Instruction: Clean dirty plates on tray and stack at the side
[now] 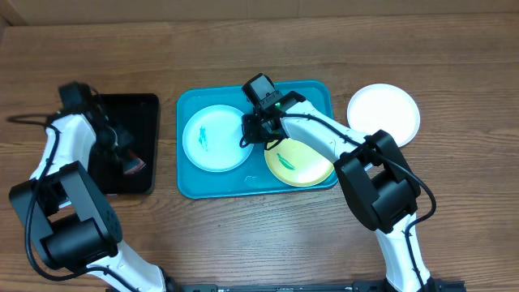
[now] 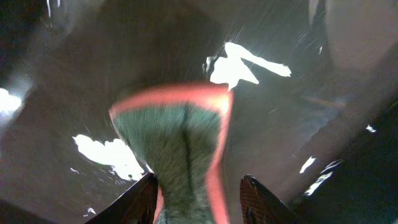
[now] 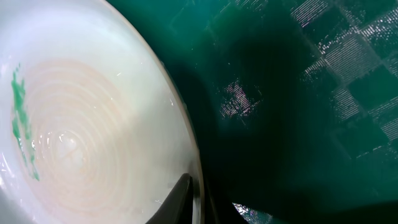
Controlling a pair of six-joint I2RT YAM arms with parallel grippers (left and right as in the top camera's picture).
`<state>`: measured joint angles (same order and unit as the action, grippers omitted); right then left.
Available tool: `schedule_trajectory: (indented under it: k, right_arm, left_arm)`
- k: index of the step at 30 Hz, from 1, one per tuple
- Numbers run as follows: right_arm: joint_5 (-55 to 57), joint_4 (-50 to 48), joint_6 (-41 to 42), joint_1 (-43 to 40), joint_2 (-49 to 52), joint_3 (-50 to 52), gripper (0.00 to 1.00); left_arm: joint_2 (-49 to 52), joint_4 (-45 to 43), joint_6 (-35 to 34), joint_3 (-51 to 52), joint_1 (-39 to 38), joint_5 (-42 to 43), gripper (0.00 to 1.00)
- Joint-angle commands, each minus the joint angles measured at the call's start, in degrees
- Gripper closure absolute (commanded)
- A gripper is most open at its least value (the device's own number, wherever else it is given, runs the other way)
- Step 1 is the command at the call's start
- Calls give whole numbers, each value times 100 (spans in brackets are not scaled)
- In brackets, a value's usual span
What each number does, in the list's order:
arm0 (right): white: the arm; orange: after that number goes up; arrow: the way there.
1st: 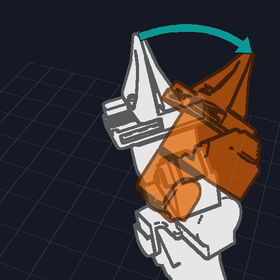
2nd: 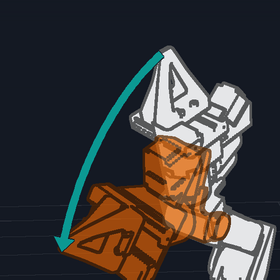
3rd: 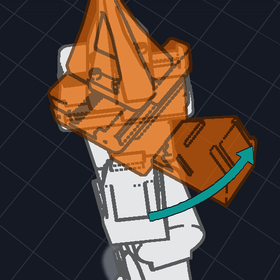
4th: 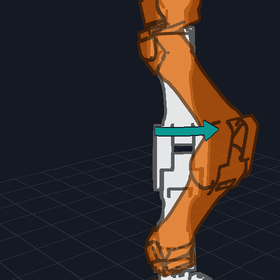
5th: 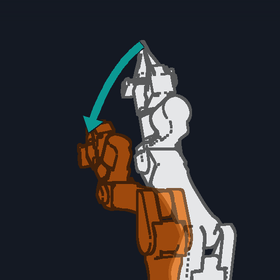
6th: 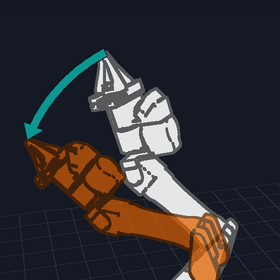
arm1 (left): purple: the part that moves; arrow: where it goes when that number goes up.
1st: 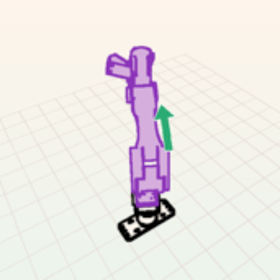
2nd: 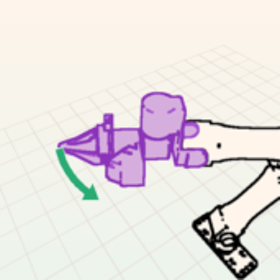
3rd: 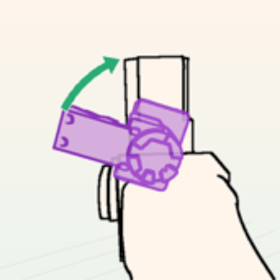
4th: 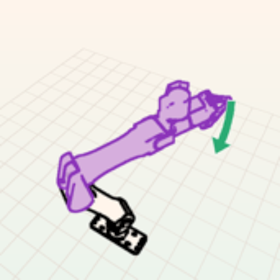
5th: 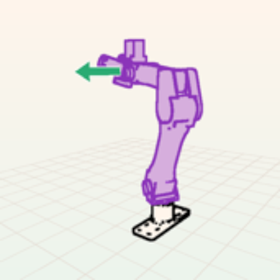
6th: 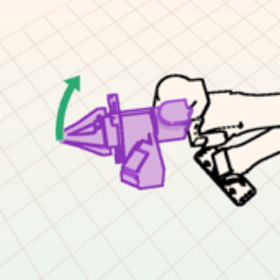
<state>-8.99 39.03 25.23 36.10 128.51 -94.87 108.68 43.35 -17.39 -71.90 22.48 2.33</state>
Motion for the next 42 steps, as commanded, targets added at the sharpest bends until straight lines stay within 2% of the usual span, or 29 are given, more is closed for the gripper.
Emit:
schedule_trajectory:
  k: [1,7,10,12,14,16,18,23,28,30,32,35,36,42]
  right_arm:
    - [142,55,-11,15,138,142,91]
    - [144,55,-11,15,138,142,91]
    - [142,76,-11,15,138,142,91]
    - [144,85,-11,15,138,142,91]
    - [144,76,-11,15,138,142,91]
    - [144,68,-11,15,138,142,91]
    - [146,68,-11,15,138,142,91]
    - [229,63,-11,15,138,142,90]
    - [251,63,-11,15,138,142,90]
    - [251,68,-11,15,138,142,90]
    - [249,66,-11,15,140,142,90]
    - [251,57,-11,15,138,142,90]
    - [249,55,-11,15,140,142,90]
    - [249,50,-11,15,140,142,90]
  left_arm:
    - [31,-116,48,378,-28,-15,58]
    - [31,-170,48,396,-26,-46,64]
    - [31,-278,48,387,-26,-105,64]
    - [28,-319,50,378,-26,-175,61]
    - [28,-358,48,376,-26,-280,51]
    - [28,-433,48,376,-26,-369,44]
    - [28,-509,48,376,-26,-385,43]
    - [28,-590,-85,376,-26,-380,57]
    - [28,-625,-83,376,-26,-382,63]
    - [28,-634,-83,376,-26,-382,70]
    - [28,-632,-83,376,-26,-380,82]
    - [28,-595,-87,343,-26,-378,89]
    - [28,-555,-85,306,-26,-378,96]
    - [26,221,-83,-409,-26,-378,96]
